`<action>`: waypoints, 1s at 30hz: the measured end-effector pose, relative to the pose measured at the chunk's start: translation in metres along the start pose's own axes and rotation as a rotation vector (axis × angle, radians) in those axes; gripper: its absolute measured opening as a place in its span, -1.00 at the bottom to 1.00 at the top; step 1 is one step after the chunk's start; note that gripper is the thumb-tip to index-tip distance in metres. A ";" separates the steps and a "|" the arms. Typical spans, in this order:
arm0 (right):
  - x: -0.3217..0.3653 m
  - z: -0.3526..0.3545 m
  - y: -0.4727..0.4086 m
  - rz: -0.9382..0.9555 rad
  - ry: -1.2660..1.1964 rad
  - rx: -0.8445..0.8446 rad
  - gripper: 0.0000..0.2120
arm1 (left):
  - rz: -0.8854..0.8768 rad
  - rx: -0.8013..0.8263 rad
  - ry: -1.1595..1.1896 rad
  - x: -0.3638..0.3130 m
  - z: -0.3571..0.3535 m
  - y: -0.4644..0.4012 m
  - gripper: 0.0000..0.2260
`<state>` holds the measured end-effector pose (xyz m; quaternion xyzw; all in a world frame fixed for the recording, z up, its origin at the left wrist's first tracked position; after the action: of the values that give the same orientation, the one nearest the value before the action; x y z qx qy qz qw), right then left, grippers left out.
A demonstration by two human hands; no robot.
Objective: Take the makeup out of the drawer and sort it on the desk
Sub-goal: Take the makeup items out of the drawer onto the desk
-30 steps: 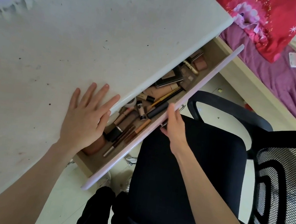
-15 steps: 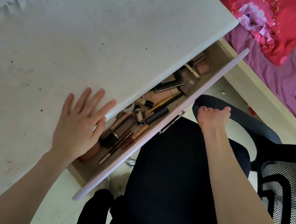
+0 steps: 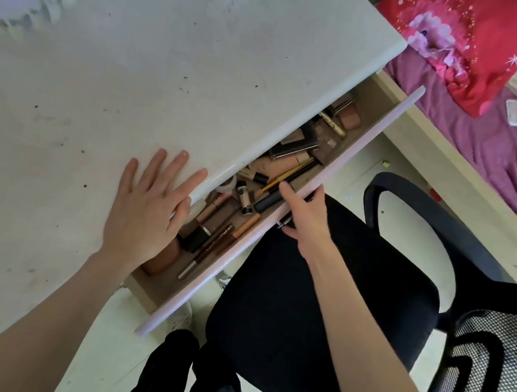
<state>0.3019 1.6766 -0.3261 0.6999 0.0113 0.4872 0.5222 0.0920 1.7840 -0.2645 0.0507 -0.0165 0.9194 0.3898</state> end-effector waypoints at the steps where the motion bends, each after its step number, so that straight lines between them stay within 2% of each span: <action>1: 0.001 -0.006 0.004 0.000 0.010 -0.007 -0.30 | -0.003 -0.001 -0.001 0.000 0.000 0.000 -0.59; 4: 0.000 -0.007 -0.003 0.007 -0.026 -0.065 -0.35 | -0.013 -0.003 0.014 0.000 0.000 0.000 -0.59; 11: -0.017 0.013 0.004 0.029 -0.072 -0.065 -0.40 | -0.016 0.007 0.019 0.001 -0.001 0.002 -0.59; 19: -0.043 0.046 0.000 0.008 -0.078 -0.100 -0.60 | -0.016 -0.005 -0.009 -0.002 0.000 0.000 -0.58; 26: -0.033 0.043 -0.003 0.043 -0.001 -0.097 -0.59 | -0.001 0.029 -0.018 -0.005 -0.002 -0.002 -0.55; 30: -0.042 0.044 -0.001 0.007 -0.077 -0.079 -0.60 | -0.018 0.035 -0.029 -0.006 -0.002 0.000 -0.55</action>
<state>0.3108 1.6235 -0.3537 0.6969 -0.0304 0.4619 0.5478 0.0960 1.7803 -0.2670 0.0707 -0.0058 0.9152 0.3967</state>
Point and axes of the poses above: each hand's wrist, its own y-axis away from the middle knuckle, its own z-axis out of the back of the hand, x = y × z, the point moved 7 cm from there along -y, towards the middle knuckle, and after that the axes turned 6 degrees about -y, right-handed, at the moved point
